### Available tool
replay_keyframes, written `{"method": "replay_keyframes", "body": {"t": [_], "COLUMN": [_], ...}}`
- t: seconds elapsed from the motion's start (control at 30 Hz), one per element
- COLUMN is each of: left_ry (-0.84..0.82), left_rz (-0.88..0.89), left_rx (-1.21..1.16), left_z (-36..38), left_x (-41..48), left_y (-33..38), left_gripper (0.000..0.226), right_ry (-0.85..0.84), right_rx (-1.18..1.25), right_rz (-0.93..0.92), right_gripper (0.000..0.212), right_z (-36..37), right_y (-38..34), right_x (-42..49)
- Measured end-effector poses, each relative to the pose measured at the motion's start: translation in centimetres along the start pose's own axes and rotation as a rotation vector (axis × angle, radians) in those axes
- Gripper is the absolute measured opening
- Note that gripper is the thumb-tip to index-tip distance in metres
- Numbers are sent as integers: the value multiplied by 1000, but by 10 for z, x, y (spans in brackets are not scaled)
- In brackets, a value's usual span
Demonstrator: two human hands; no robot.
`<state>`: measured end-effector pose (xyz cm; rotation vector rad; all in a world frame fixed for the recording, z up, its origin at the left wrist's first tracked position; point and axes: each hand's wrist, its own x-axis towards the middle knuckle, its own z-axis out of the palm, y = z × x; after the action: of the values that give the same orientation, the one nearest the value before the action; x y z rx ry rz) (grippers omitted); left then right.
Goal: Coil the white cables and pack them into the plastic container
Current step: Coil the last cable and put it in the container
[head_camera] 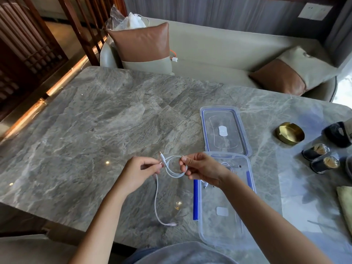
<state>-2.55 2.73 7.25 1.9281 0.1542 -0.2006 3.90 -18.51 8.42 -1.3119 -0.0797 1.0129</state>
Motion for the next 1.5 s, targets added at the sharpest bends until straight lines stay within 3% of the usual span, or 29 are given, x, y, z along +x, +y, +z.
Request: {"method": "replay_keyframes", "body": {"t": [0.27,0.43,0.67,0.83,1.03,1.1,1.2,1.27,1.5], "left_ry": [168,128,162,246,327,398,509,569,615], "left_rz": [-144,-260,-284,-268,-301,-279,-187,-119,28], "left_rx": [-369,-559,-945,-1036,-1014,-977,-815,-701,-604], "left_z": [29,45,63,63,55,50,42,40,40], "left_x": [-11,-15,-9,-6,-2,1,4,4,5], "left_y": [8,9,23,31,29,27,24,22,18], "left_gripper": [16,12,43,36,36,36,36,34,39], "right_ry": [131,126,161,219,283,316,133,9,71], "right_rx": [118,208,301,327,270,185,-52,-131,-33], "right_rz": [-81,-117,-162,-177,-171,-143,4,61,62], "right_gripper": [24,24,22,23,14,23,50,56,48], "right_z": [11,18,36,44,49,51,59,67,75], "right_y": [10,12,18,22,21,20,20,23,18], "right_x": [4,5,10,11,10,7,1,0,9]}}
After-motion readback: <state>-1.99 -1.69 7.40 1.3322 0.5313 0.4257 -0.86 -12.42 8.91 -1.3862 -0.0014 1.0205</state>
